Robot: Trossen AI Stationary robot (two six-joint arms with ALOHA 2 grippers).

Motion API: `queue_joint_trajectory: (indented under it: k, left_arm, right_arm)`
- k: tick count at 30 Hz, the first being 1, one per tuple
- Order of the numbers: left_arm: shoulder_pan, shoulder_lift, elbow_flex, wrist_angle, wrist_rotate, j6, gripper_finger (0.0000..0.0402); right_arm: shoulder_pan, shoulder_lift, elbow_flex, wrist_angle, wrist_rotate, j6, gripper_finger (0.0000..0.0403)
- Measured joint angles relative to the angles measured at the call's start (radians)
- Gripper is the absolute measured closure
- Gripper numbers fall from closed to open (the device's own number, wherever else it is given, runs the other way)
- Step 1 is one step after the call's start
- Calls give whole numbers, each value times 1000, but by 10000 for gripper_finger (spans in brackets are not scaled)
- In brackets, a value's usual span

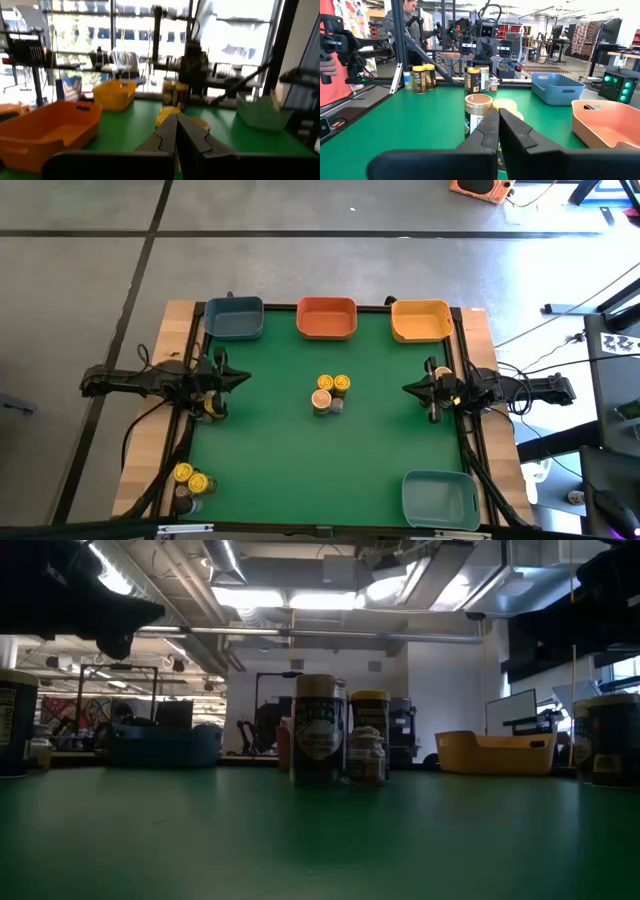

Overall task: Sort spices by type
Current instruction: Put the yellow seasoning bottle into the blue bin

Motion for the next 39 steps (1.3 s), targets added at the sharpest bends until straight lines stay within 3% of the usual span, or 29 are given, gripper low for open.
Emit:
queue_joint_trajectory:
  k: [6, 15, 23, 31, 39]
  left_arm:
    - [0, 0, 0, 116, -1, -100, 396]
    - [0, 0, 54, 163, -3, 69, 396]
    - [0, 105, 287, -217, -21, 61, 399]
    - [0, 393, 579, -472, -21, 88, 399]
    - [-1, 687, 902, -890, -17, 65, 399]
  right_arm:
    - [0, 0, 0, -4, 1, 0, 391]
    - [0, 0, 0, 55, 84, 133, 391]
    - [0, 0, 0, 52, 128, 140, 391]
    - [0, 0, 0, 52, 137, 140, 391]
    - [0, 0, 0, 48, 153, 132, 391]
